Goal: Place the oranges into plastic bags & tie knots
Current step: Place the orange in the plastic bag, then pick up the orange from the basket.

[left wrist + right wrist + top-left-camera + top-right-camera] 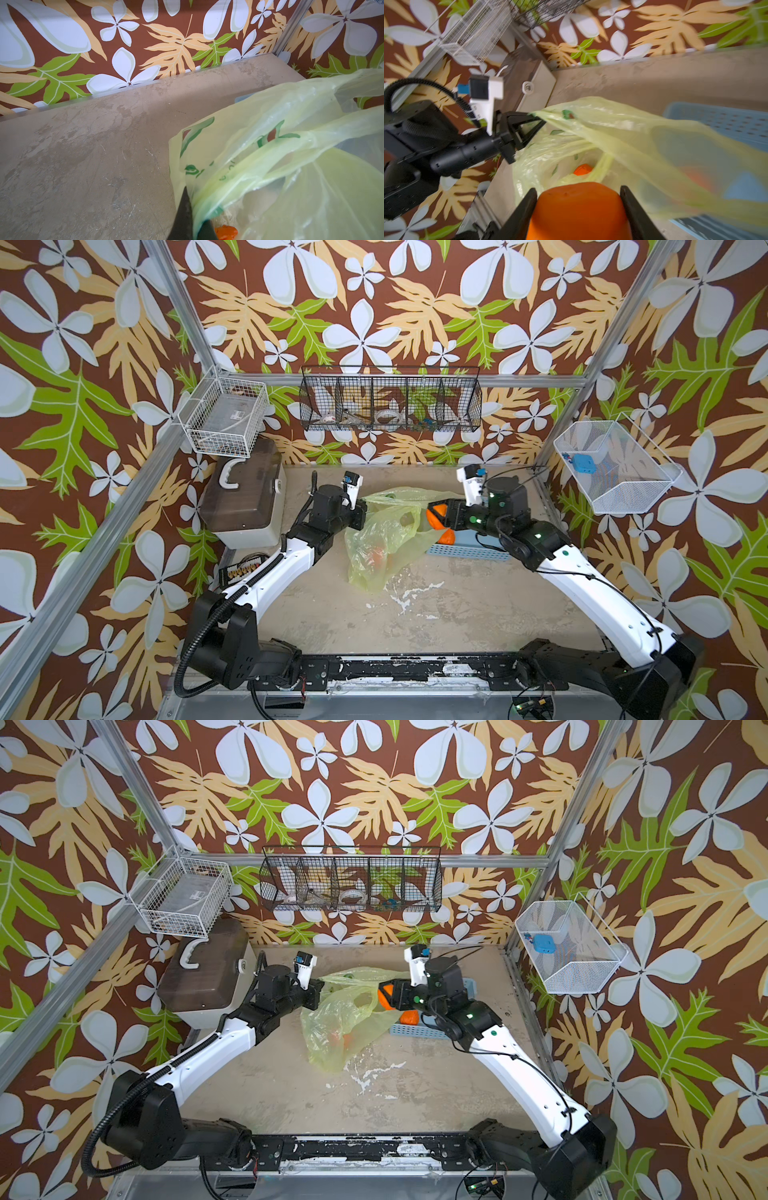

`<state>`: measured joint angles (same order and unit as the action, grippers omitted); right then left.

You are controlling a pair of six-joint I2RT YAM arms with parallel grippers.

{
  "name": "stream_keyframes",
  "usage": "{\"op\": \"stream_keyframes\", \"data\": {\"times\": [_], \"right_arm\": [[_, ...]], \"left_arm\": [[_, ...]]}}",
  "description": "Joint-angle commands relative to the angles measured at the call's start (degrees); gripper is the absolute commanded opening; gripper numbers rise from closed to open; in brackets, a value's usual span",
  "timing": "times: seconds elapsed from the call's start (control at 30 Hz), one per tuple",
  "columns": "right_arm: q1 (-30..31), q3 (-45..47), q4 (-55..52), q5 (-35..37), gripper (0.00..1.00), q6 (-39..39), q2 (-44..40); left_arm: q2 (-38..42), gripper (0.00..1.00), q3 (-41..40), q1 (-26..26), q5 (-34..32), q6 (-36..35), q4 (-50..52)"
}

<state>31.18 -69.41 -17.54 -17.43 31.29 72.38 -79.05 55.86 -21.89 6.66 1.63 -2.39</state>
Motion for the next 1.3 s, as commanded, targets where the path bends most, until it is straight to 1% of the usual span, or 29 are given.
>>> {"op": "stream_keyframes", "data": {"times": [0.0,0.1,0.17,0.23,0.27,0.3,0.37,0.4,0.5,0.57,0.6,0.67,0.73,0.8,0.87,0.9,0.97,1.1,1.17,1.27], "right_arm": [[2.3,-2.5,4.9,2.0,0.49,0.9,5.0],[3.3,-5.8,6.1,0.9,0.49,0.8,11.0],[5.0,-7.9,5.8,1.7,0.49,0.1,15.1],[6.6,-9.7,5.6,2.2,0.54,-0.2,19.5],[7.0,-10.9,4.6,2.4,0.6,-0.5,21.5],[7.1,-11.9,3.6,3.1,0.69,-0.7,23.1],[7.0,-11.9,2.7,4.5,0.87,-1.3,23.5],[7.0,-12.0,1.9,4.8,0.94,-2.2,22.7],[6.5,-11.6,0.6,6.5,0.99,-4.1,18.3],[5.0,-10.7,0.3,6.8,1.0,-4.0,14.9],[3.7,-10.4,0.0,5.7,0.99,-3.7,13.1],[0.7,-8.7,-0.9,4.2,0.97,-3.4,8.6],[-3.2,-5.3,-2.6,5.4,0.96,-4.3,3.1],[-10.0,0.7,-2.6,7.5,0.95,-3.7,-2.6],[-17.3,5.6,-2.4,6.8,0.93,-3.2,-4.7],[-20.3,7.5,-2.5,6.3,0.92,-3.4,-4.2],[-22.8,9.2,-2.7,5.6,0.9,-4.3,-0.2],[-22.4,7.0,-2.7,2.6,0.87,-6.0,11.5],[-21.0,4.9,-3.5,3.0,0.86,-6.7,16.5],[-17.6,3.0,-2.6,5.0,0.88,-7.2,21.1]], "left_arm": [[0.3,0.0,-0.3,-0.2,1.5,-0.8,-1.5],[0.3,0.0,-0.5,-0.3,1.7,-0.8,-1.8],[-0.1,0.0,-0.3,-0.5,2.0,-0.6,-2.0],[-0.6,0.0,0.1,-0.8,2.0,-0.3,-2.0],[-0.7,0.0,0.3,-0.9,2.0,0.0,-2.0],[-0.9,0.0,0.5,-0.9,1.9,0.2,-1.9],[-1.0,0.0,0.9,-0.9,1.2,0.9,-1.6],[-0.9,0.0,1.1,-0.9,0.9,1.1,-1.5],[-0.8,0.0,1.1,-0.9,-0.1,1.4,-1.4],[-0.8,0.0,1.1,-0.9,0.3,1.8,-1.5],[-0.9,0.0,1.0,-0.9,0.2,2.2,-1.6],[-1.0,0.0,0.9,-0.9,-0.5,2.5,-1.8],[-1.1,0.0,1.0,-0.9,-1.7,2.5,-1.4],[-0.9,0.0,0.6,-0.9,-2.2,2.4,-1.4],[-0.8,0.0,0.3,-0.9,-2.4,2.4,-1.7],[-0.8,0.0,0.2,-0.9,-2.4,2.6,-1.9],[-0.8,0.0,0.0,-0.9,-2.3,3.0,-2.6],[-0.9,0.0,-0.1,-0.9,-2.5,3.1,-2.9],[-1.0,0.0,0.0,-0.9,-2.4,3.1,-2.8],[-1.2,0.0,0.1,-0.9,-2.1,3.1,-2.8]]}}
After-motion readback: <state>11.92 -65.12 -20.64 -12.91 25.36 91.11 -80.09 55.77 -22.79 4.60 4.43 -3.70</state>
